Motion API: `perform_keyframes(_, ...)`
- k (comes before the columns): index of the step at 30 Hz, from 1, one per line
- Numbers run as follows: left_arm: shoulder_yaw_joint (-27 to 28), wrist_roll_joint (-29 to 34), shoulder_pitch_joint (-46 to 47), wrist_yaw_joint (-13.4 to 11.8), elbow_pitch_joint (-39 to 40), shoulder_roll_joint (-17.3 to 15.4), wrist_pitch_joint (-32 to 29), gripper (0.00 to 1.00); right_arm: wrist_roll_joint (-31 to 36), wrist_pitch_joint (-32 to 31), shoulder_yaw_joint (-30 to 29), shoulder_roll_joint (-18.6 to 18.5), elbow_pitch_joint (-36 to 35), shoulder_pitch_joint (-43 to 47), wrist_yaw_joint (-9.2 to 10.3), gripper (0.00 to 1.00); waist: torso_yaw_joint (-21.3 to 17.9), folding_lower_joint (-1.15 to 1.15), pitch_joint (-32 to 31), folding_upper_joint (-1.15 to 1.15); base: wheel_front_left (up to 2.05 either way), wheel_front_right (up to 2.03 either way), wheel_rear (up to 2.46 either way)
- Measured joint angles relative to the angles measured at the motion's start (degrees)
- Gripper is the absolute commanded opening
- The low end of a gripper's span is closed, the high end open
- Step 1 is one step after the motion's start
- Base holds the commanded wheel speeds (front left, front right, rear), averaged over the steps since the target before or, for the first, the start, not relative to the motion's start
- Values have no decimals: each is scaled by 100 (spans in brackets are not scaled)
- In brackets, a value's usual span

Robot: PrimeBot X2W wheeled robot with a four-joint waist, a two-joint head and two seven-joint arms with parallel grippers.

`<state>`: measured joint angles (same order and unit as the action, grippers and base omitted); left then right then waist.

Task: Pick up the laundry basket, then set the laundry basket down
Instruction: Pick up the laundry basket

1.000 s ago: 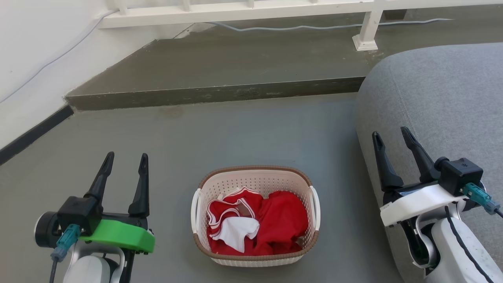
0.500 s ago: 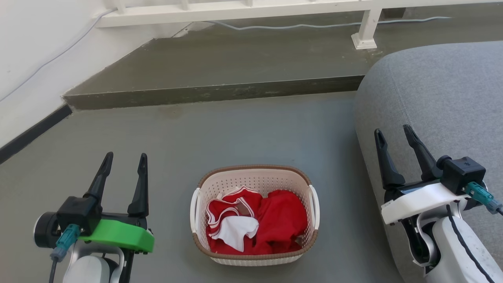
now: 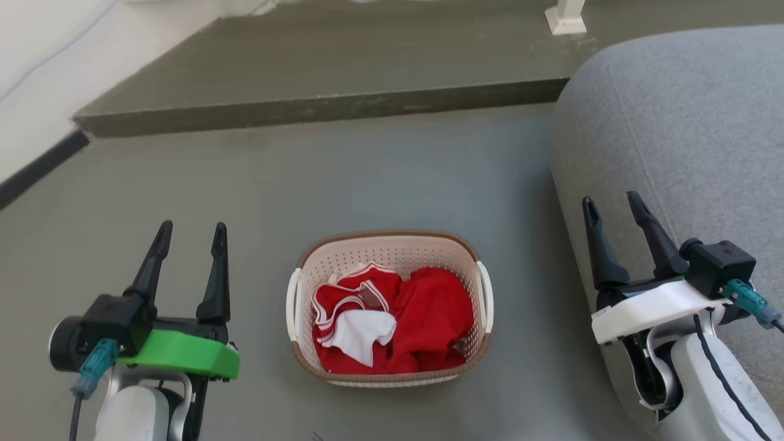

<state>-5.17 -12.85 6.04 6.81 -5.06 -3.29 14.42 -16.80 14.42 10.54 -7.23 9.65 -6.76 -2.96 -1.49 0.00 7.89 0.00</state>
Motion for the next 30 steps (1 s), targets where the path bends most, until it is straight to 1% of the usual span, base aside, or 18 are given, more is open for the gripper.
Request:
perform_keyframes(11, -40, -7, 371, 8, -87, 14, 0, 100, -2, 0, -74, 77, 244, -357, -2, 100, -49, 0, 620, 0, 0, 0, 0)
perform_keyframes(17, -18, -79, 653, 25, -356, 14, 1, 100, -38, 1, -152, 186, 425, -647, -3, 100, -55, 0, 1046, 0, 0, 0, 0)
perform_keyframes(26, 20, -154, 1189, 31, -792, -14, 1, 100, -88, 1, -165, 221, 1029, -1148, -5, 100, -57, 0, 1696, 0, 0, 0, 0)
perform_keyframes(30, -20, -189, 1421, 32, -1059, -48, 1, 100, -87, 1, -105, 230, 1368, -1361, -57, 100, -52, 0, 1972, 0, 0, 0, 0)
